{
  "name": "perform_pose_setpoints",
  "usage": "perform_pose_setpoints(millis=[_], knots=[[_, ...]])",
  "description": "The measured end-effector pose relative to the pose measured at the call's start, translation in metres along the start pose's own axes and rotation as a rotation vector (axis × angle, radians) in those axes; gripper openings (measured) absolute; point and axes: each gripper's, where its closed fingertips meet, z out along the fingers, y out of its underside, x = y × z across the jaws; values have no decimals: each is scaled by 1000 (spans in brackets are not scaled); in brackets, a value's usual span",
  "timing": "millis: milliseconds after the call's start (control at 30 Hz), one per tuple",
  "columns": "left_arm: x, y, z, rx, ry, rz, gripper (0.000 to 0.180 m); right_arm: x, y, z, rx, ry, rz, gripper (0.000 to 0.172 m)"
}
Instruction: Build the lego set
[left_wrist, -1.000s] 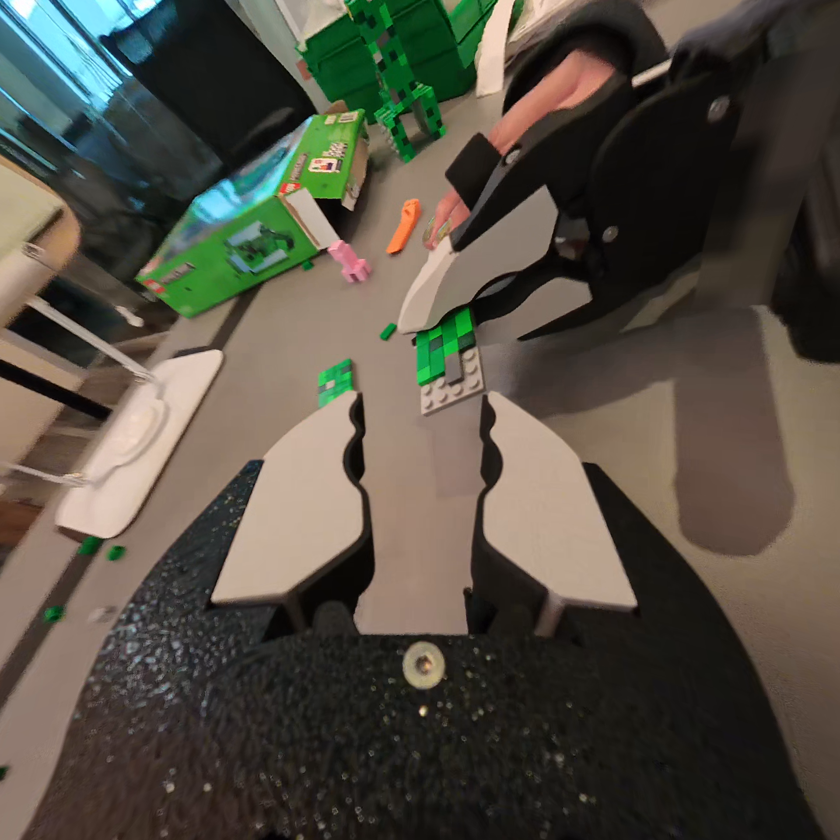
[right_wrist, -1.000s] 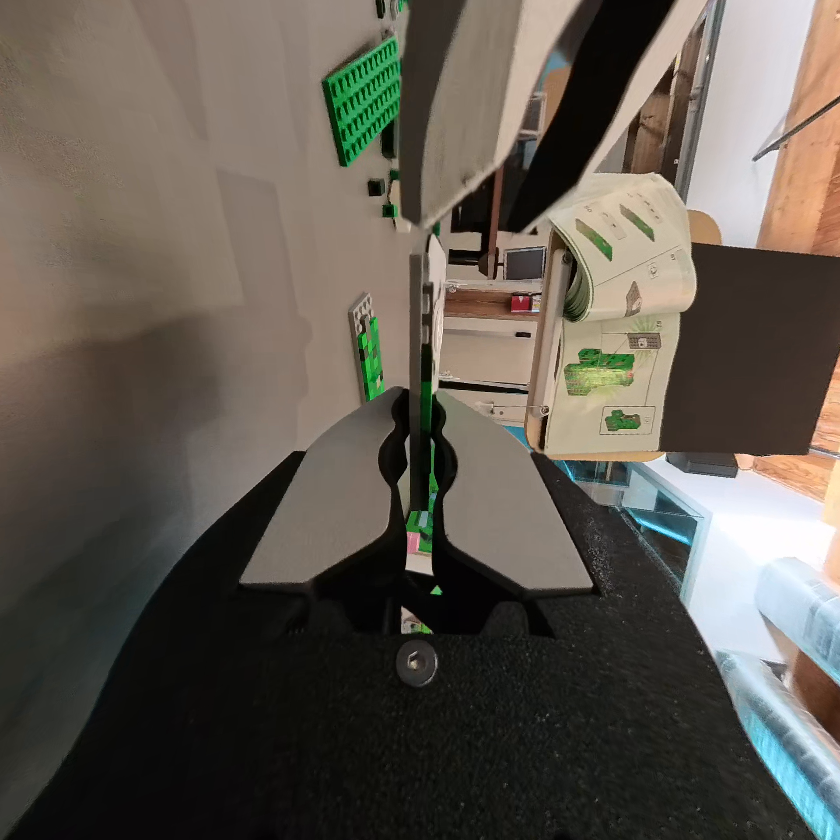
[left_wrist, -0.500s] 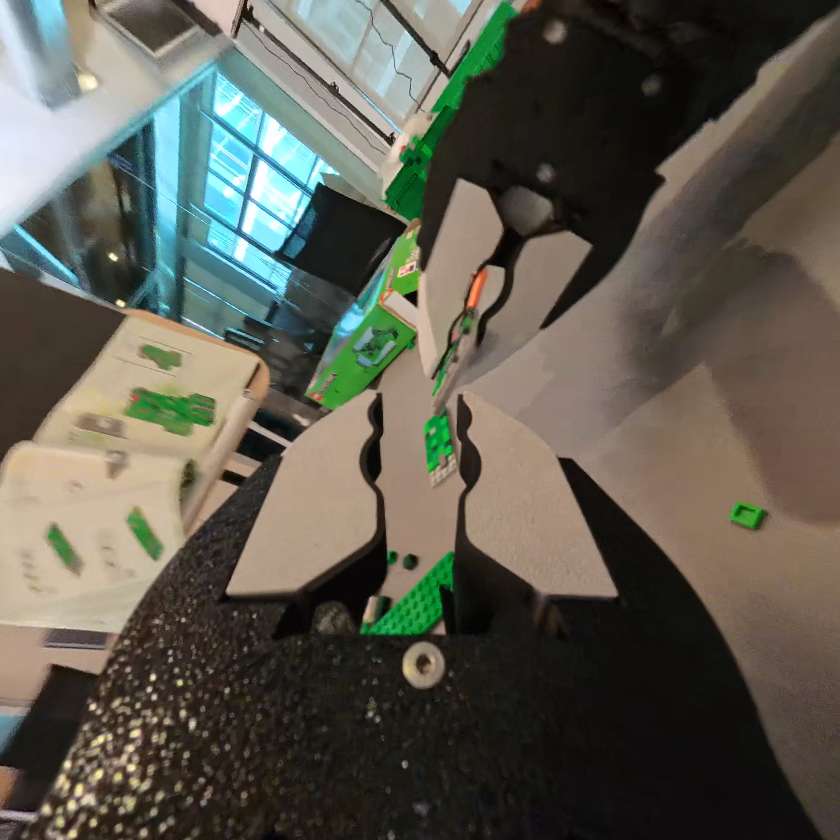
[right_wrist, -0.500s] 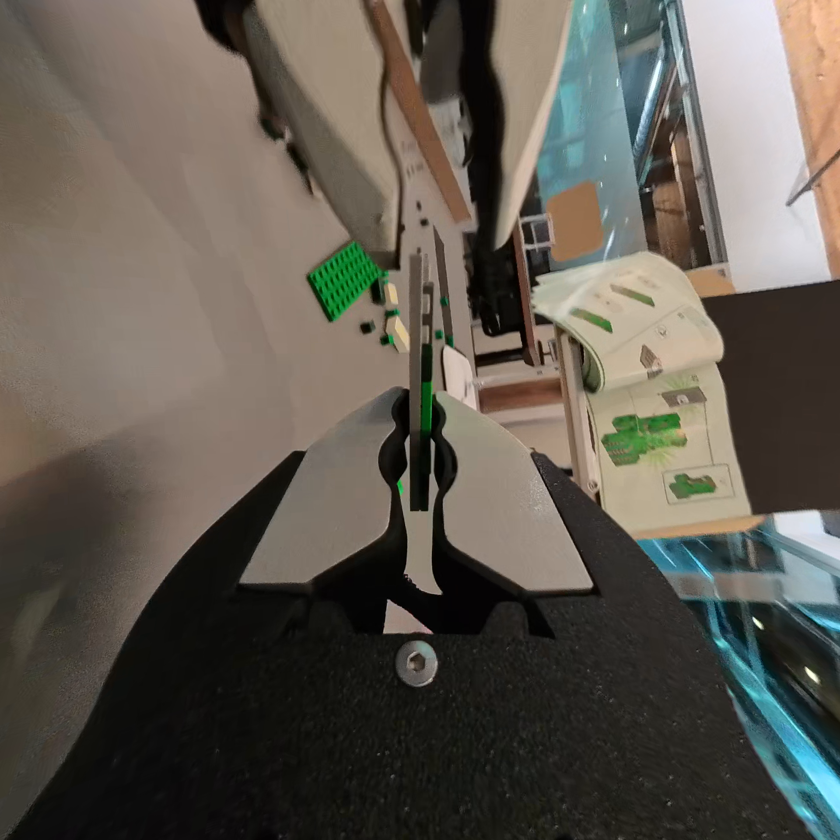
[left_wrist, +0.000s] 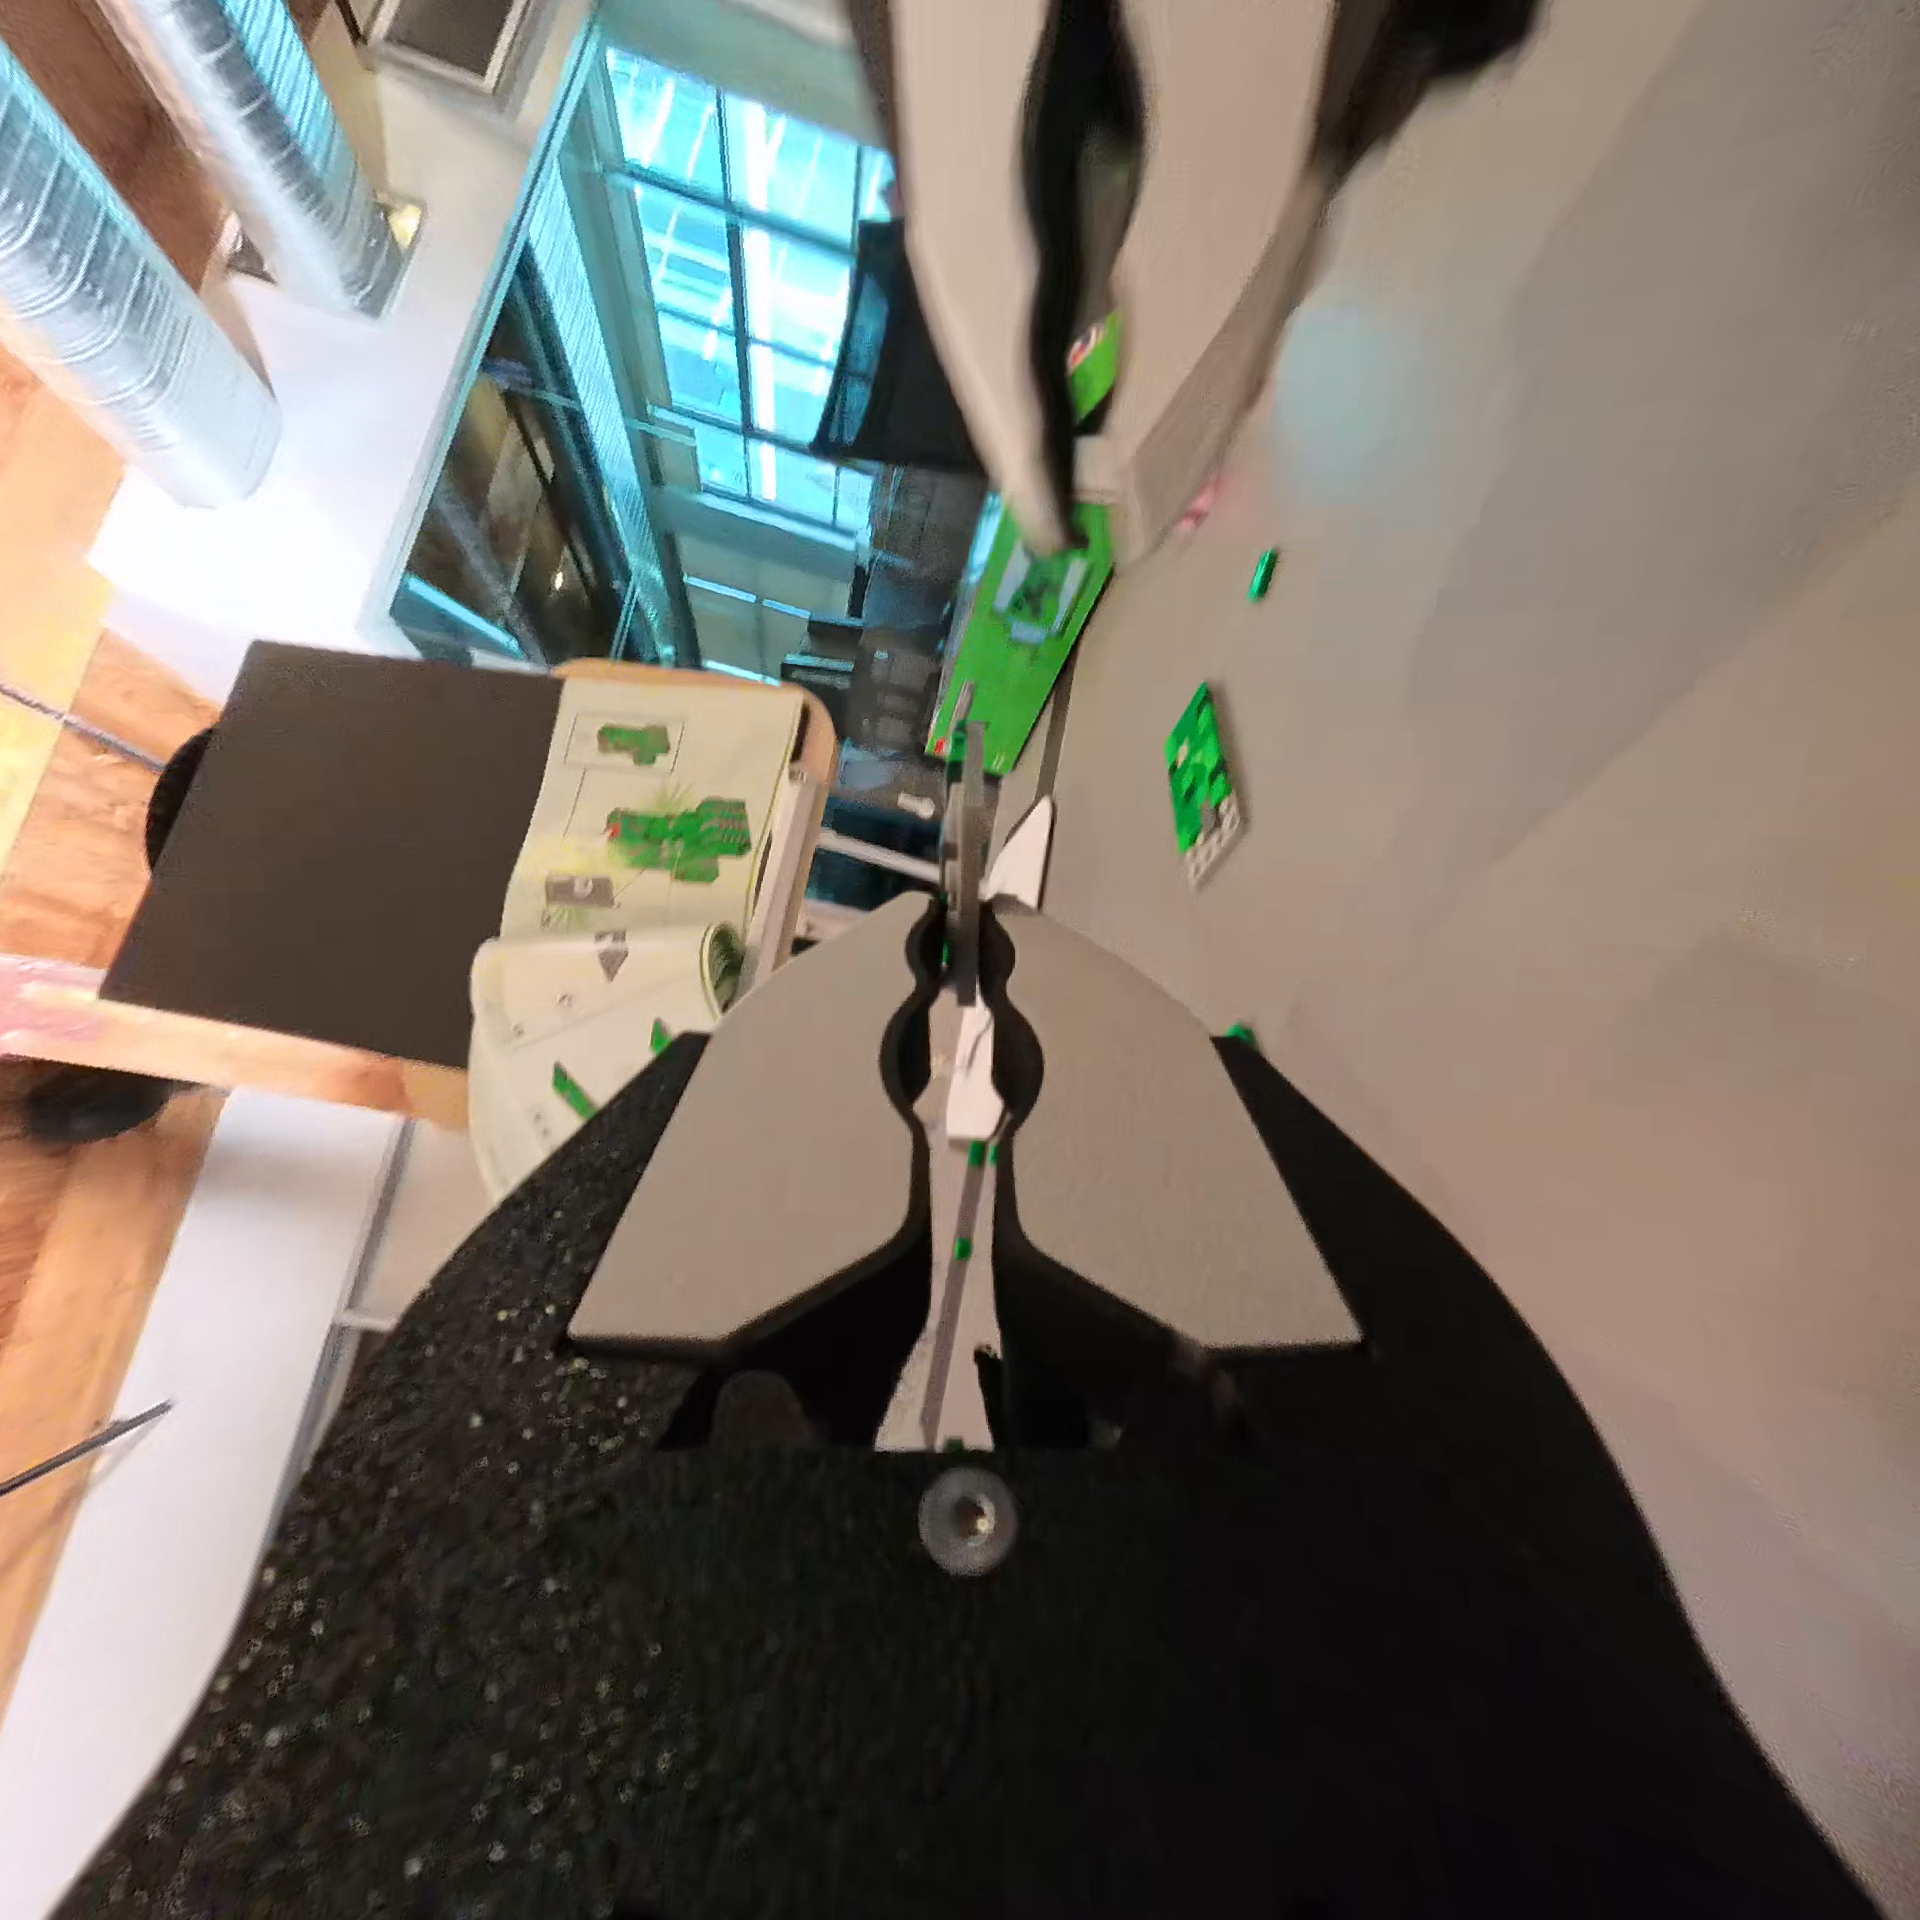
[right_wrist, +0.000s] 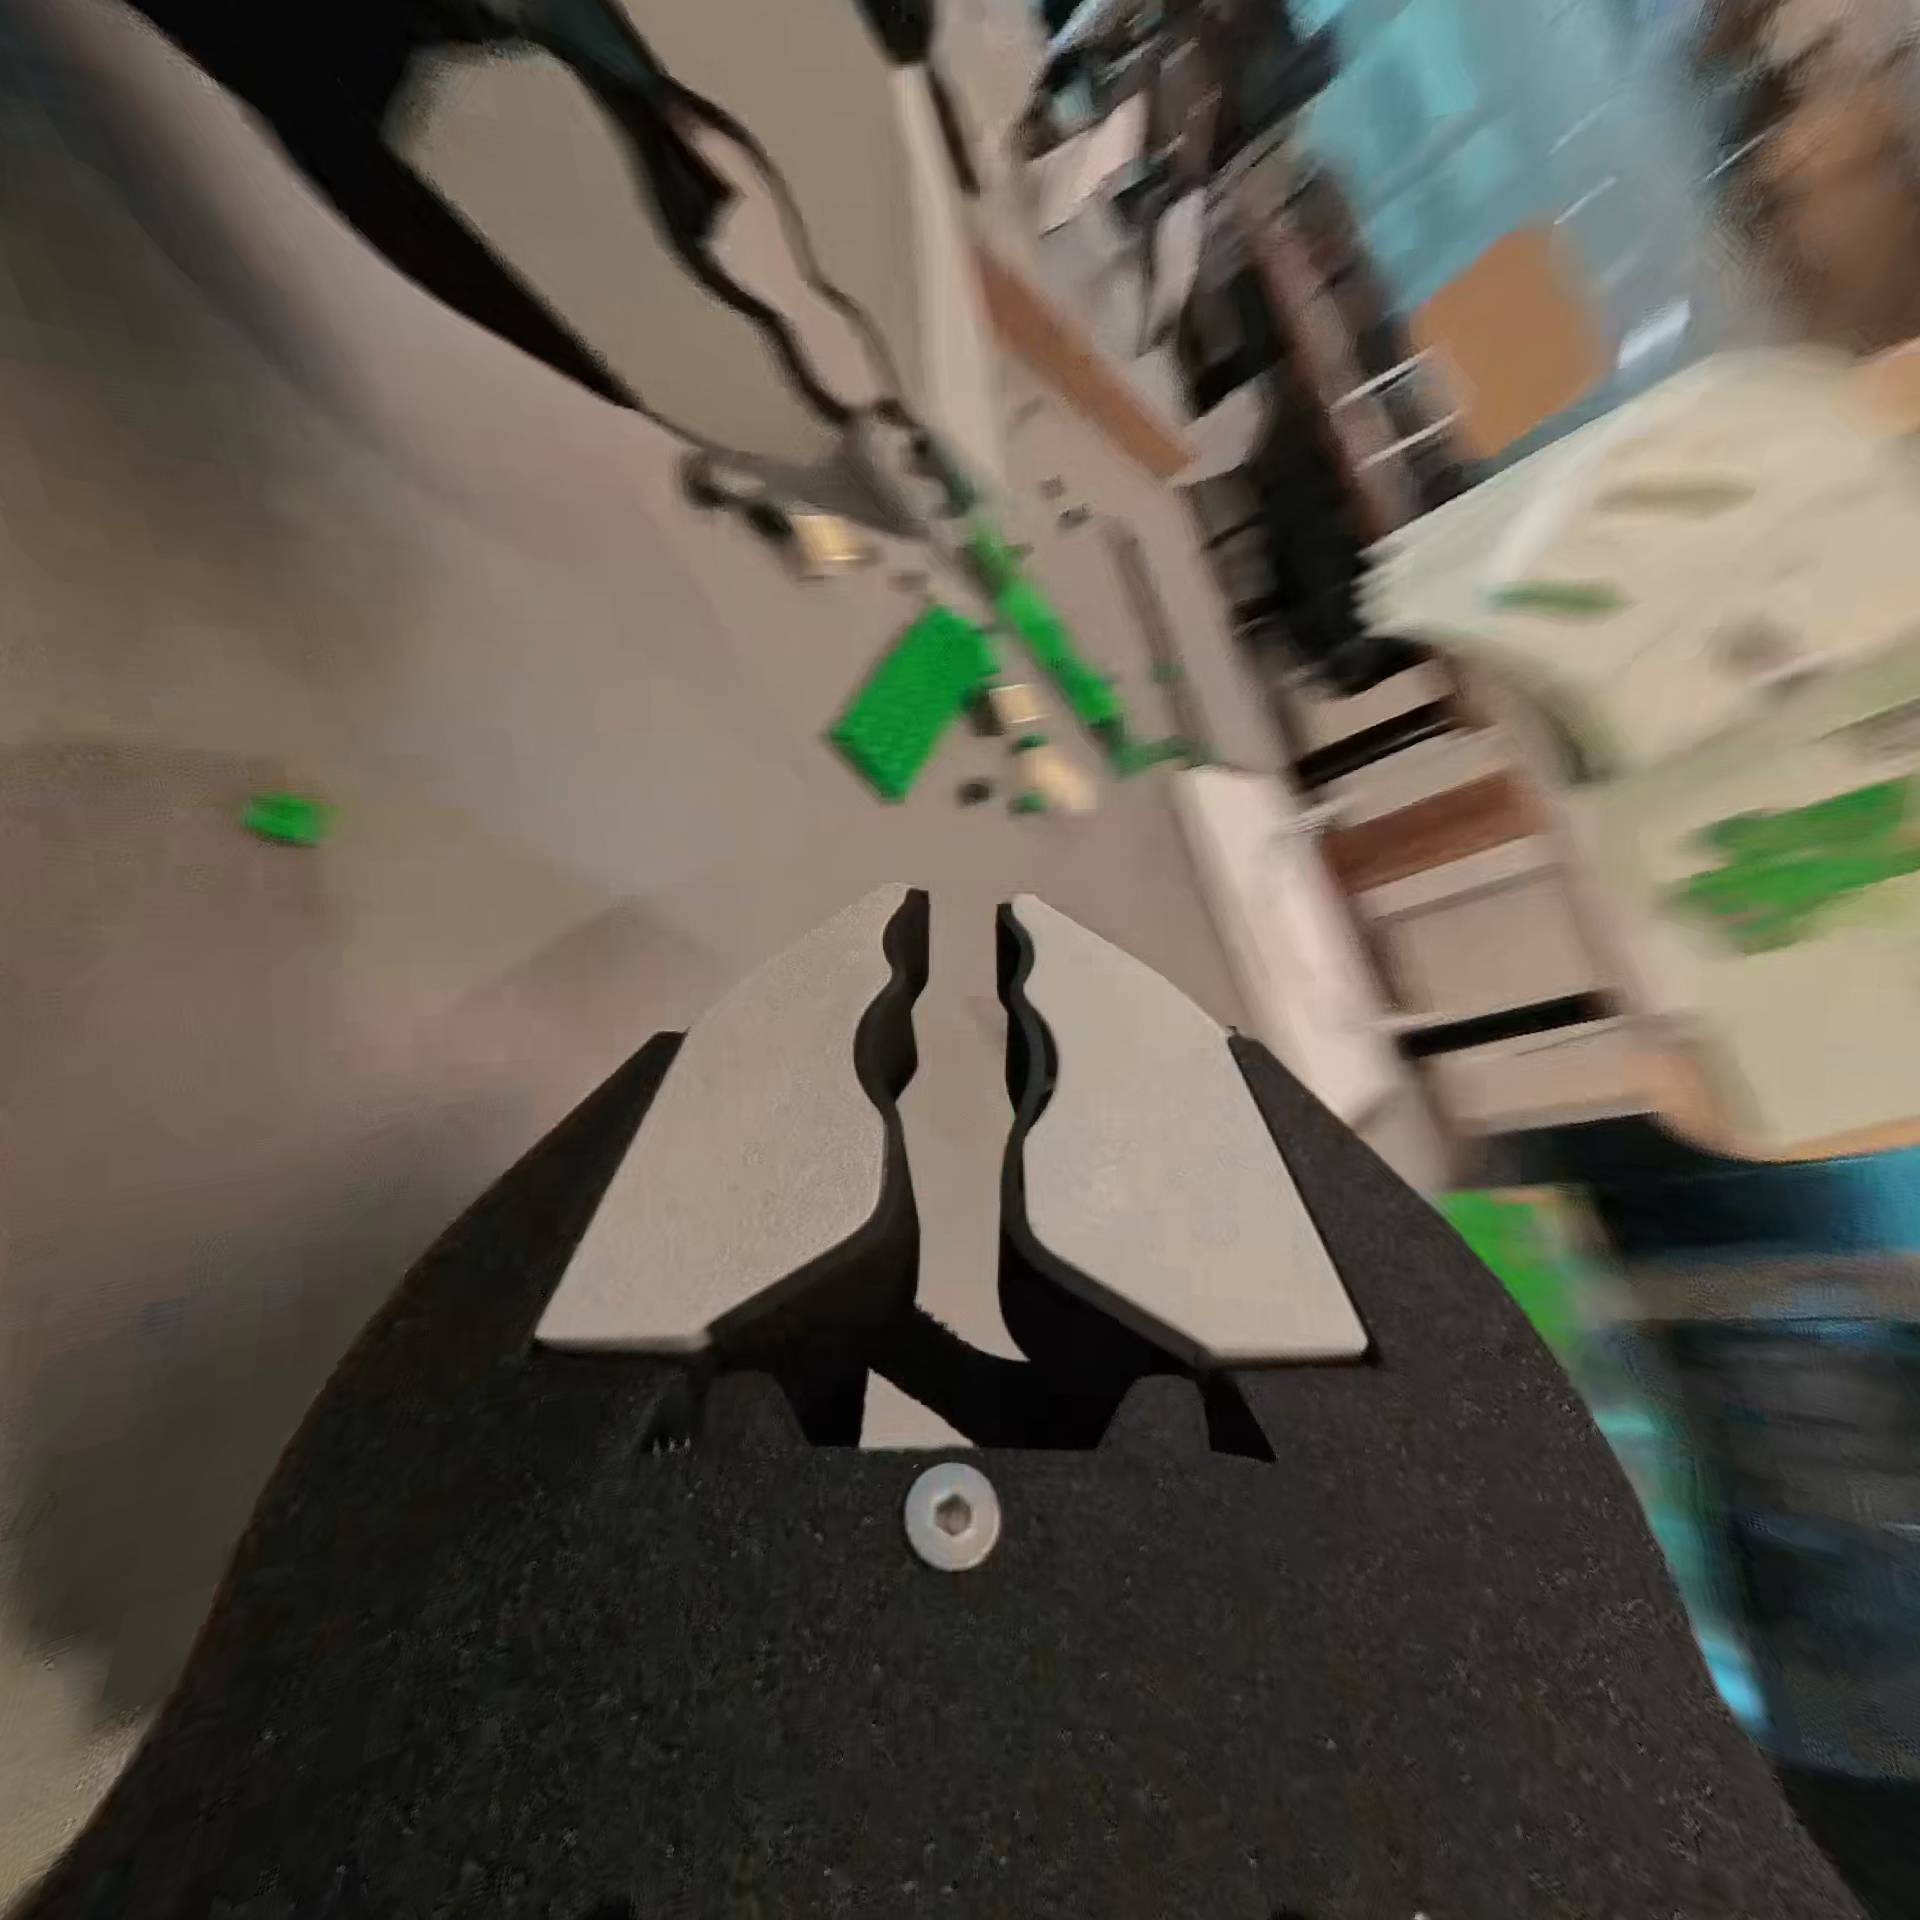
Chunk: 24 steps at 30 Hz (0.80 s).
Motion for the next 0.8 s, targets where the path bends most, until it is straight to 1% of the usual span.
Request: perform_pose_setpoints(millis=[67,100,133,233,300,367,500,533,567,667,733,800], knots=[[1,13,-2,-31,-8,14,5,-45,-5,-5,-39,-225,205,16],[3,18,-2,-41,-1,16,5,-65,-8,-7,-59,-311,271,16],[6,22,-1,-52,9,11,5,-79,-9,-7,-87,-351,308,16],[11,26,0,-62,21,2,5,-101,-12,-6,-155,-416,390,12],[12,25,0,-54,19,10,5,-113,-16,-5,-184,-487,476,13],[14,25,-1,-49,31,9,5,-117,-16,0,-200,-501,526,14],[17,24,-1,-41,47,11,5,-118,-14,6,-243,-481,543,14],[18,24,-1,-41,55,6,5,-118,-14,6,-252,-483,535,13],[18,24,-1,-40,59,3,5,-118,-14,6,-262,-482,518,8],[18,24,-1,-36,58,-8,5,-117,-12,7,-292,-516,454,7],[18,24,-2,-35,59,-15,5,-109,-1,3,-339,-549,385,7],[18,24,-2,-34,62,-19,5,-95,23,-6,-454,-610,297,7]])
